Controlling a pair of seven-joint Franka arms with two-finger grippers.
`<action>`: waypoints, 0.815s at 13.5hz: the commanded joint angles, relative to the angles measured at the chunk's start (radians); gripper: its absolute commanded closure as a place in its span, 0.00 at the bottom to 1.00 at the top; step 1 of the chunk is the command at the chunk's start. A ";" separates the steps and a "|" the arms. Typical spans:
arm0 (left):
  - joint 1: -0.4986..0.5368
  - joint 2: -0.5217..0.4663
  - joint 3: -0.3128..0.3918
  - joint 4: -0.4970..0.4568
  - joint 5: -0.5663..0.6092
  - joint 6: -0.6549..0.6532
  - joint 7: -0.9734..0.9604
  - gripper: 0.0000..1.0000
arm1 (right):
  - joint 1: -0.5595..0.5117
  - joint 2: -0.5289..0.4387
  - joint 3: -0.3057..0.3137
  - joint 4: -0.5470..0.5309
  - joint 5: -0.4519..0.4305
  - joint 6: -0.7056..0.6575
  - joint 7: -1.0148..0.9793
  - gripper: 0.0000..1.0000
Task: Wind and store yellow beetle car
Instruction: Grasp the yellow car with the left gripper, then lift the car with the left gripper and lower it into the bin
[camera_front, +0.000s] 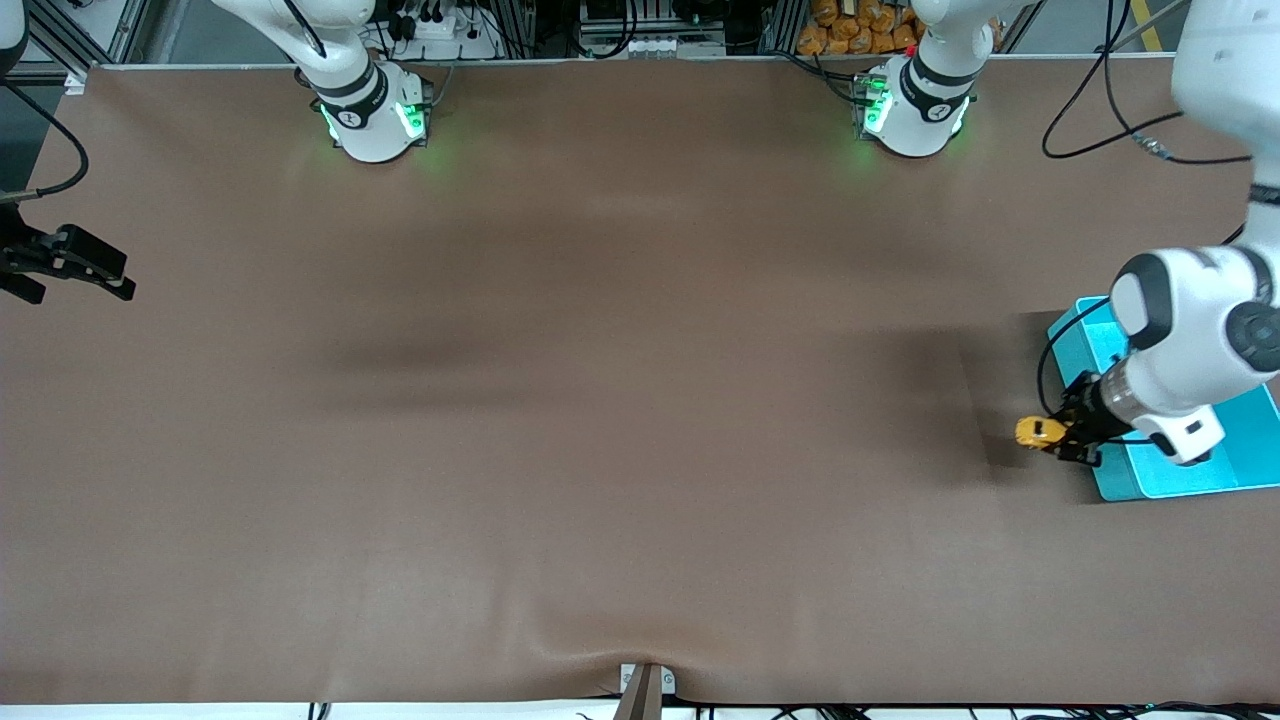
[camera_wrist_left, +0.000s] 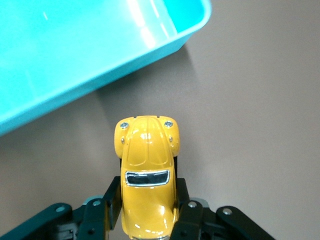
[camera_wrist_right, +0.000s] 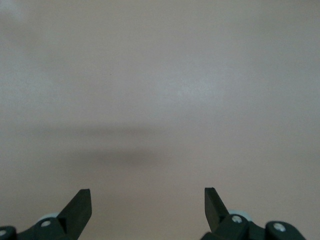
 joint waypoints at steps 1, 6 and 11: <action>0.021 -0.078 0.011 -0.018 0.021 -0.067 0.182 1.00 | 0.002 0.006 0.000 0.017 0.007 -0.005 0.013 0.00; 0.168 -0.092 0.010 -0.018 0.021 -0.098 0.656 1.00 | 0.002 0.006 0.000 0.017 0.007 -0.005 0.013 0.00; 0.249 -0.062 0.013 -0.018 0.027 -0.096 1.051 1.00 | 0.002 0.006 0.001 0.020 0.009 -0.014 0.013 0.00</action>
